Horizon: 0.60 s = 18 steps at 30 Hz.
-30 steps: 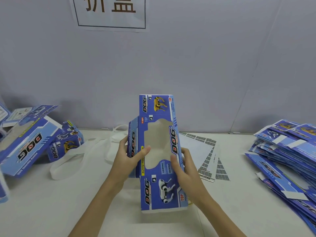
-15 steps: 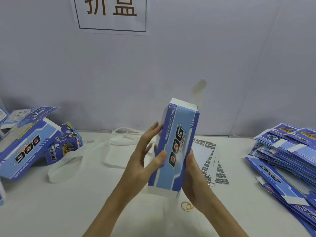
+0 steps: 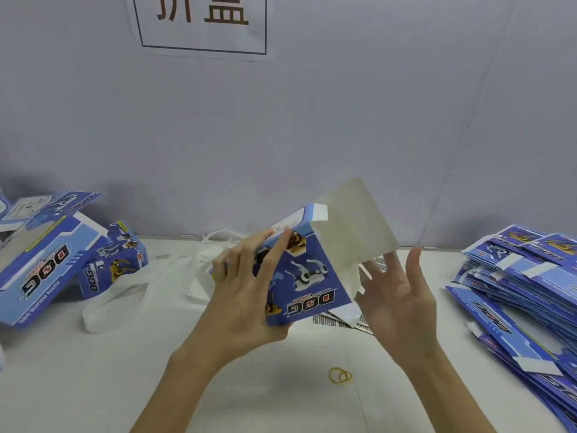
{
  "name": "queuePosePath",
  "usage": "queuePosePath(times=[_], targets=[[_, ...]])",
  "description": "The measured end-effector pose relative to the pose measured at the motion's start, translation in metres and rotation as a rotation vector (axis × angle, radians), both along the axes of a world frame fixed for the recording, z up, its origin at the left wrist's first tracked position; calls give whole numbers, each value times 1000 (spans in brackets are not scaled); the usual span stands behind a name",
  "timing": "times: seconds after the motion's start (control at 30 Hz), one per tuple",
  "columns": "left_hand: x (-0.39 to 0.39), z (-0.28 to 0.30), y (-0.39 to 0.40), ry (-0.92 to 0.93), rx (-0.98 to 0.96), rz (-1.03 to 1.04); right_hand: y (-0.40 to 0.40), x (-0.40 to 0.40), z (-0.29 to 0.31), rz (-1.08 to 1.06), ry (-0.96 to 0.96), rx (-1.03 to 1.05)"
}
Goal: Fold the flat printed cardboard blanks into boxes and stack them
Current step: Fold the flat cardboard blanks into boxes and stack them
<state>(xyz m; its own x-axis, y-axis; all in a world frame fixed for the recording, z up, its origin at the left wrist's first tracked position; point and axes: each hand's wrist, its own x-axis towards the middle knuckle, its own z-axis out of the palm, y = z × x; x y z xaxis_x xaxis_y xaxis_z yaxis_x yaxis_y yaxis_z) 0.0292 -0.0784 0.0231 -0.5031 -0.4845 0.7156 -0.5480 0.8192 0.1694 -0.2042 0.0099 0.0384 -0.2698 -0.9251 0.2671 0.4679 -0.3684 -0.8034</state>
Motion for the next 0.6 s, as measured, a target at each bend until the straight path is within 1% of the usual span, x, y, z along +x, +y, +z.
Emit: queuePosePath(times=[0.07, 0.13, 0.23, 0.33, 0.4, 0.43, 0.53, 0.6], targets=[[-2, -9, -3, -42, 52, -19, 2, -3, 0, -65, 53, 57], [-3, -14, -5, -41, 30, -16, 0, -1, -1, -152, 144, 89], [-8, -15, -4, -33, 26, -28, -2, 4, -5, -179, 248, 31], [-10, -13, 0, 47, 101, -86, 0, 15, -11, -147, 366, -12], [-10, -10, 3, 140, 172, -108, 0, 25, -16, -140, 366, -9], [-10, -9, 5, 158, 172, -109, -1, 30, -18, -161, 368, -2], [-9, -5, 7, 151, 56, -97, -5, 43, -17, -254, 406, -5], [-7, -2, 7, 188, 51, -128, -5, 48, -18, -255, 421, -16]])
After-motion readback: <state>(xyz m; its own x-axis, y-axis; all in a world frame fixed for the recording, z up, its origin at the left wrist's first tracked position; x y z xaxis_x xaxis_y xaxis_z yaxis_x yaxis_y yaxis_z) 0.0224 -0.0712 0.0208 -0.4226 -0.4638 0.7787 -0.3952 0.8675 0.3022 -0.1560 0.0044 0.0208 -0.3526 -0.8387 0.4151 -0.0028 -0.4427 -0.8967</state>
